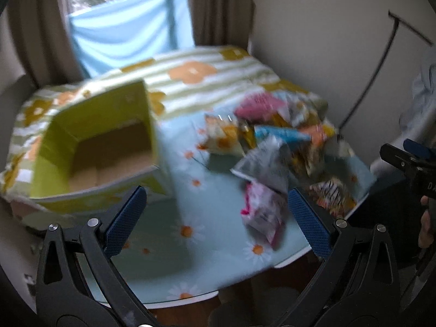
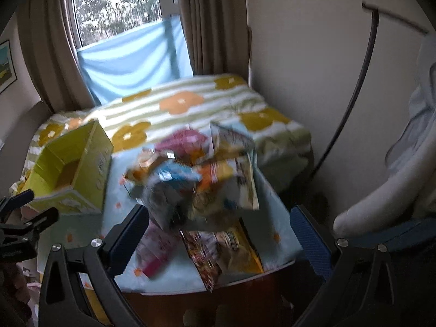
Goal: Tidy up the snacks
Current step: 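Grasp the white-pink bag with the left tool while the right tool grasps the TATRE chip bag, then carry both bags over the yellow box and open both tools to drop them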
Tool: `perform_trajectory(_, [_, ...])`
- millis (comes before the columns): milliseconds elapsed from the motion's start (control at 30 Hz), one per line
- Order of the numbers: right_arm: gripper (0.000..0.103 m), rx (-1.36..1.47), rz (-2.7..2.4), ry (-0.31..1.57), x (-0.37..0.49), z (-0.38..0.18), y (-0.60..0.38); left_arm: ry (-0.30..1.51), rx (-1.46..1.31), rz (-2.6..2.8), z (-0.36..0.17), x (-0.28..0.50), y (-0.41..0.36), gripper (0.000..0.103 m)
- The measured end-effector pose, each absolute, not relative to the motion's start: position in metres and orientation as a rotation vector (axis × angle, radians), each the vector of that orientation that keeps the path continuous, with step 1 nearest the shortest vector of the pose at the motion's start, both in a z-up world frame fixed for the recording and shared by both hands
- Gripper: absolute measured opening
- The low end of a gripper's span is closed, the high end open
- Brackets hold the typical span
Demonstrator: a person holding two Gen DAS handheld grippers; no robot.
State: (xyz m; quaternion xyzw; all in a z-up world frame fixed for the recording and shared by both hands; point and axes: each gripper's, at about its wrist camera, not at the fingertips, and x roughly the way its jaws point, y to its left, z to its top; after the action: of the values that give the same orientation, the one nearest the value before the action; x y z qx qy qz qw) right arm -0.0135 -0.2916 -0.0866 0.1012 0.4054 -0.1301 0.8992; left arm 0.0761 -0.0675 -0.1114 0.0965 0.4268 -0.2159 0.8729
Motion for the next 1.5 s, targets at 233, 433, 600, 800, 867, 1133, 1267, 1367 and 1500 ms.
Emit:
perform_trajectory(233, [0.103,0.229,-0.158,0.983,-0.002,-0.150,-0.300,1.046,0.215,-0.499,-0.183,0.089,-0.101,0.103])
perform_trajectory(433, [0.103,0.221,-0.058,1.079,0.004,-0.197,-0.303,1.100,0.275,-0.512,-0.224,0.089,-0.129,0.103])
perform_trajectory(600, [0.103,0.169,0.007,1.119,0.010,-0.221,-0.305,1.127,0.325,-0.516,-0.249,0.091,-0.148,0.103])
perform_trajectory(800, [0.103,0.173,0.069,1.180,0.022,-0.246,-0.309,1.160,0.352,-0.506,-0.274,0.099,-0.160,0.103])
perform_trajectory(867, [0.103,0.174,0.082,1.182,0.025,-0.251,-0.310,1.162,0.354,-0.497,-0.278,0.101,-0.161,0.102])
perform_trajectory(1133, [0.102,0.147,0.087,1.199,0.037,-0.257,-0.313,1.195,0.310,-0.544,-0.291,0.102,-0.165,0.080])
perform_trajectory(1267, [0.093,0.128,0.085,1.193,0.039,-0.255,-0.313,1.195,0.292,-0.555,-0.293,0.101,-0.167,0.071])
perform_trajectory(1367, [0.084,0.116,0.077,1.185,0.035,-0.255,-0.316,1.189,0.289,-0.562,-0.290,0.095,-0.169,0.064])
perform_trajectory(1500, [0.080,0.141,0.079,1.187,0.023,-0.249,-0.318,1.182,0.299,-0.553,-0.279,0.088,-0.166,0.060])
